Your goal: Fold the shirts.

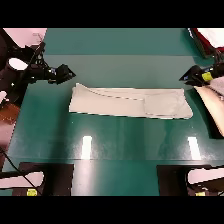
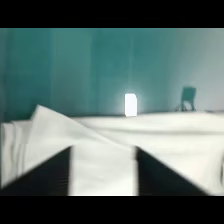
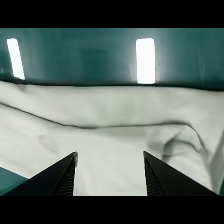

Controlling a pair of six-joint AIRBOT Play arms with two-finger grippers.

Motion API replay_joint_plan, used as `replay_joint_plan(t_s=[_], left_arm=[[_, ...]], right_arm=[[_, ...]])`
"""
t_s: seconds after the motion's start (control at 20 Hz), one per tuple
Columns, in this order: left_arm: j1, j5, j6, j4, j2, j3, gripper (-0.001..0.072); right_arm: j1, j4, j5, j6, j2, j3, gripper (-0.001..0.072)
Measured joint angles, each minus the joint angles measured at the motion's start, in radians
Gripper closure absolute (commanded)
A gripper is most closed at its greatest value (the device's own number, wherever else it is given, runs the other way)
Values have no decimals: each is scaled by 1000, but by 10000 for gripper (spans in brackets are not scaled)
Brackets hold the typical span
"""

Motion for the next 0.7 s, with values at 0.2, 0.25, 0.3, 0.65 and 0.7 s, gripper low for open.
replay_joint_plan(t_s=[0.2, 0.25, 0.3, 0.65, 0.7], left_arm=[[0, -115, 2, -13, -1, 23, 683], [0, -136, 3, -16, -1, 26, 683], [0, -156, 3, -17, -1, 27, 683], [0, -237, 3, -24, -1, 31, 683], [0, -244, 3, -24, -1, 31, 683]], right_arm=[[-116, 34, 33, -43, 20, -120, -4], [-144, 39, 35, -52, 19, -157, -3], [-166, 46, 37, -64, 15, -188, -1], [-232, 70, 35, -170, -71, -307, 19], [-234, 89, 37, -180, -80, -311, 24]])
